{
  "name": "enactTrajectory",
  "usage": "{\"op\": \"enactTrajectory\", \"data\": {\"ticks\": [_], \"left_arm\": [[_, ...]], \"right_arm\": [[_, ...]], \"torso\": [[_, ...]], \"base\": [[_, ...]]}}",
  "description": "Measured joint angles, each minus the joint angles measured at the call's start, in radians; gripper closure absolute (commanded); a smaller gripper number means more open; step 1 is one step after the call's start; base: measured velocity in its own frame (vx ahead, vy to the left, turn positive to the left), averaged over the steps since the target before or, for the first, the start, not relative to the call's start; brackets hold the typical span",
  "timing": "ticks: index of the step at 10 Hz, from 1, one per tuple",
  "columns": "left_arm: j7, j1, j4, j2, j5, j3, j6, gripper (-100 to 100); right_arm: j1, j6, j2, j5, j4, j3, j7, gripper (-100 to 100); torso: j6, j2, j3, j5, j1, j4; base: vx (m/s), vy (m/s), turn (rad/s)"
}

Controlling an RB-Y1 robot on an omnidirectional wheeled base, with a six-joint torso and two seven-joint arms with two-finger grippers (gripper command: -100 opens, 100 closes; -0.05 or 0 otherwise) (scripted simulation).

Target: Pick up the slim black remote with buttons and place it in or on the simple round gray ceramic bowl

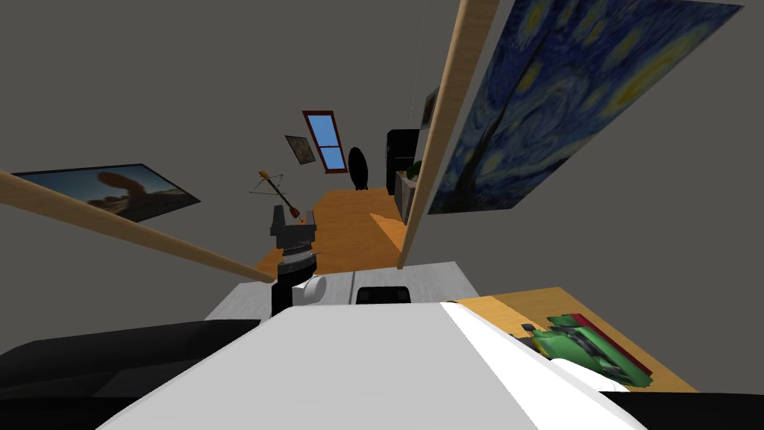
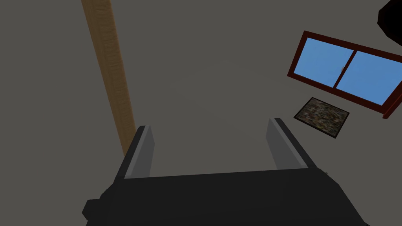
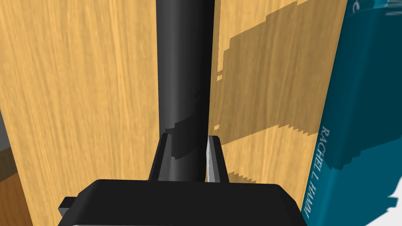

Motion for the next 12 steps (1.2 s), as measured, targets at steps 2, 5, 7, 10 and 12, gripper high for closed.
{"op": "enactTrajectory", "data": {"ticks": [2,5,7,10,12], "left_arm": [[0.000,0.000,0.000,0.000,0.000,0.000,0.000,0],[0.000,0.000,0.000,0.000,0.000,0.000,0.000,0],[0.000,0.000,0.000,0.000,0.000,0.000,0.000,0],[0.000,0.000,0.000,0.000,0.000,0.000,0.000,0],[0.000,0.000,0.000,0.000,0.000,0.000,0.000,0]], "right_arm": [[0.000,0.000,0.000,0.000,0.000,0.000,0.000,0],[0.016,-0.026,-0.031,0.005,-0.010,-0.033,0.006,100],[0.016,-0.029,-0.061,-0.006,-0.035,-0.020,0.001,0],[0.010,-0.021,-0.098,-0.006,-0.036,-0.017,-0.002,100],[0.014,-0.038,-0.123,0.010,-0.012,-0.053,0.010,100]], "torso": [[0.000,0.000,0.000,0.000,0.000,0.000],[0.001,0.001,0.000,0.004,0.007,0.000],[0.001,0.001,0.001,0.005,0.008,0.000],[-0.001,0.000,0.000,0.008,0.010,0.001],[-0.002,0.000,0.001,0.010,0.013,0.001]], "base": [[0.000,0.000,0.000],[0.001,0.067,-0.074],[-0.002,0.018,-0.008],[0.004,0.072,0.011],[-0.011,0.092,0.006]]}}
